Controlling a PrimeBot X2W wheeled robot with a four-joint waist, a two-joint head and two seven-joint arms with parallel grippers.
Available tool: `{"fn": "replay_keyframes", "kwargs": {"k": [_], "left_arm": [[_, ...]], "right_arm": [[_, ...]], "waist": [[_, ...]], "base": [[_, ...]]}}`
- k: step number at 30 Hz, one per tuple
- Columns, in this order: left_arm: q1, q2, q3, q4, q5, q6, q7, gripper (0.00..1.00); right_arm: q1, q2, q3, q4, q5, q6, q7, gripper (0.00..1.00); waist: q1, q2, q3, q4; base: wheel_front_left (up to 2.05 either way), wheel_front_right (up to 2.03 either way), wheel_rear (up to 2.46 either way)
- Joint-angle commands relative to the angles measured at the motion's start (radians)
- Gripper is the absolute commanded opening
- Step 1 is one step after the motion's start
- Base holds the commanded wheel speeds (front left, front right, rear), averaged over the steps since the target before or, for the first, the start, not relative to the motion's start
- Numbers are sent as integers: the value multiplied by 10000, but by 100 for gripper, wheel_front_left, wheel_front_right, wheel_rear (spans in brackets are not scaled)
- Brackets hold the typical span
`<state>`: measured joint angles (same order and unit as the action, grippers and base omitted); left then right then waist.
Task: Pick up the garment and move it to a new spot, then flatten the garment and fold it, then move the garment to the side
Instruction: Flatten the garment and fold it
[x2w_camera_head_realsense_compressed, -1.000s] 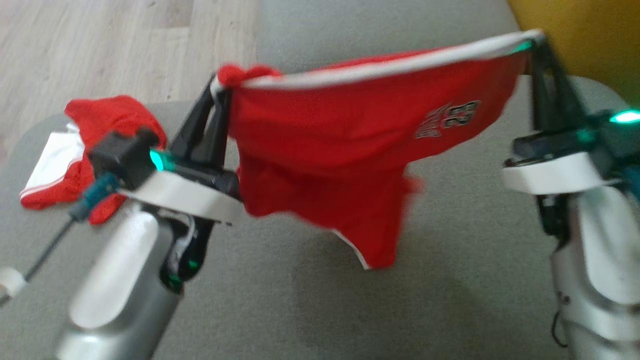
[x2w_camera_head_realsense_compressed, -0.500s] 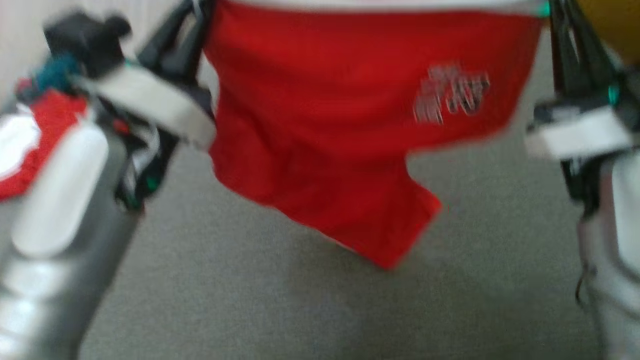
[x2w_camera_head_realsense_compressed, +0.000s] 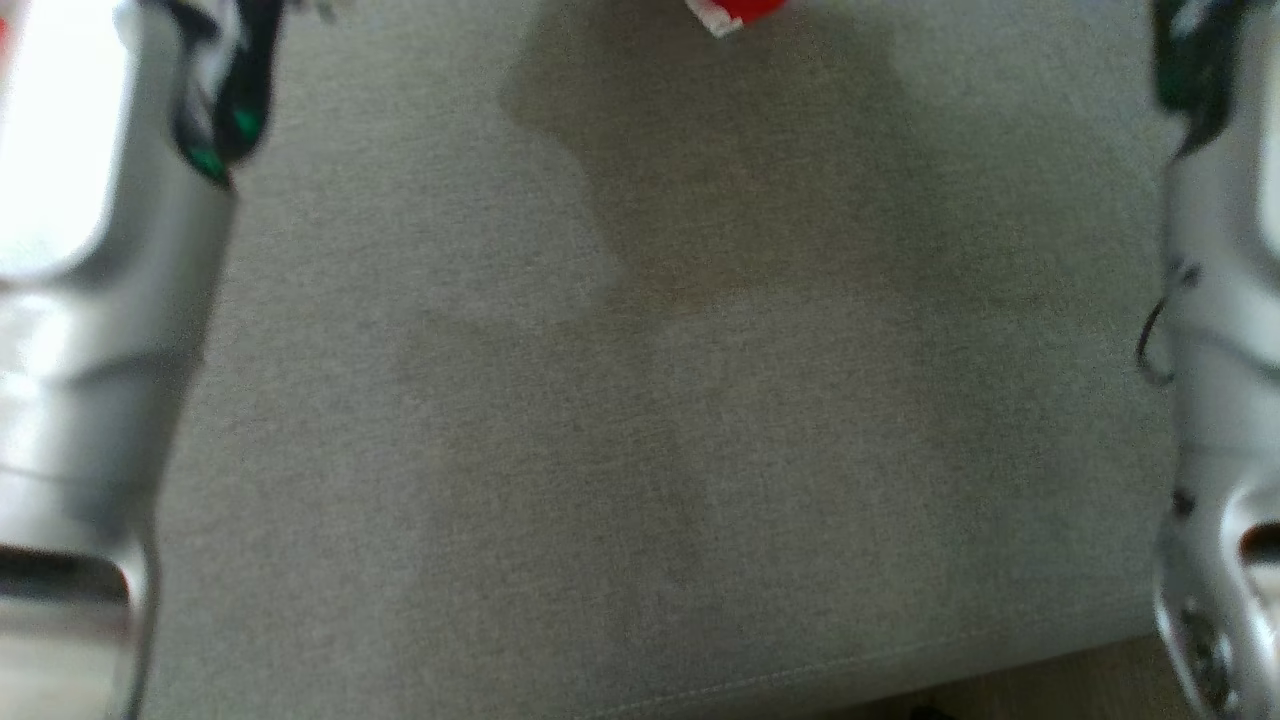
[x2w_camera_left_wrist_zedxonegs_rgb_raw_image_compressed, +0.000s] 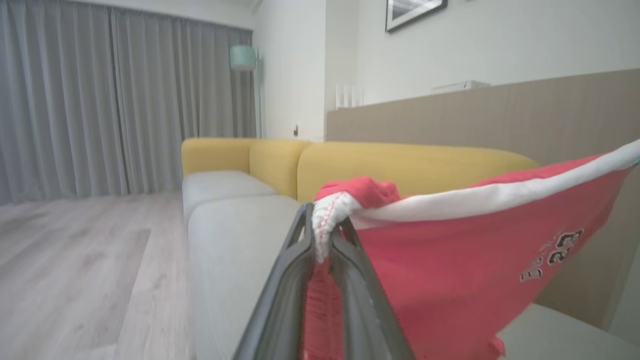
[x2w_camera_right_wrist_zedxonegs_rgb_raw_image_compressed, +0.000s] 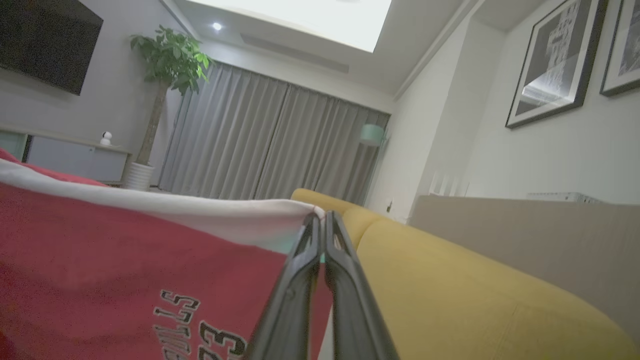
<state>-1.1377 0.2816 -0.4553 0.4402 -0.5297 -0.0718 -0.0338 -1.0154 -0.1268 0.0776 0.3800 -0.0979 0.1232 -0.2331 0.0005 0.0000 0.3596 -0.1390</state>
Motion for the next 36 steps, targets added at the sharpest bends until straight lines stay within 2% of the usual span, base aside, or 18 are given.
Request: {"fn": "replay_keyframes", "kwargs": {"k": [1, 6, 11, 18, 26, 30, 36], "left_arm": [[146, 268, 176, -92, -68, -53, -182, 0], [1531, 97, -87, 69, -289, -218, -962, 0], [3308, 139, -237, -662, -375, -95, -1636, 0], [6259, 165, -684, -2315, -511, 490, -1808, 0], [9305, 421, -836, -4374, -804, 1616, -1730, 0], [10281, 529, -931, -5270, -954, 2019, -1512, 0], [10597, 400, -1123, -5540, -1128, 2134, -1293, 0]], "right_arm": [[338, 282, 172, -142, -47, 75, -143, 0], [1785, 443, 507, -138, 122, 75, -272, 0], [3741, 488, 487, -1408, 438, 75, -283, 0], [7061, 456, -10, -3200, 366, 75, -285, 0], [10280, 644, -911, -5348, 104, 75, -123, 0], [11266, 708, -1191, -6669, -38, 75, 312, 0], [11498, 735, -1302, -7107, -42, 75, 665, 0]], "waist": [[-5, 0, 104, -74], [-5, 0, 8, -4], [-5, 0, -452, 125], [-5, 0, -1620, 357], [-5, 0, -2789, 348], [-5, 0, -2766, 349], [-5, 0, -2270, 605]], "base": [[0, 0, 0], [0, 0, 0], [0, 0, 0], [0, 0, 0], [0, 0, 0], [0, 0, 0], [0, 0, 0]]}}
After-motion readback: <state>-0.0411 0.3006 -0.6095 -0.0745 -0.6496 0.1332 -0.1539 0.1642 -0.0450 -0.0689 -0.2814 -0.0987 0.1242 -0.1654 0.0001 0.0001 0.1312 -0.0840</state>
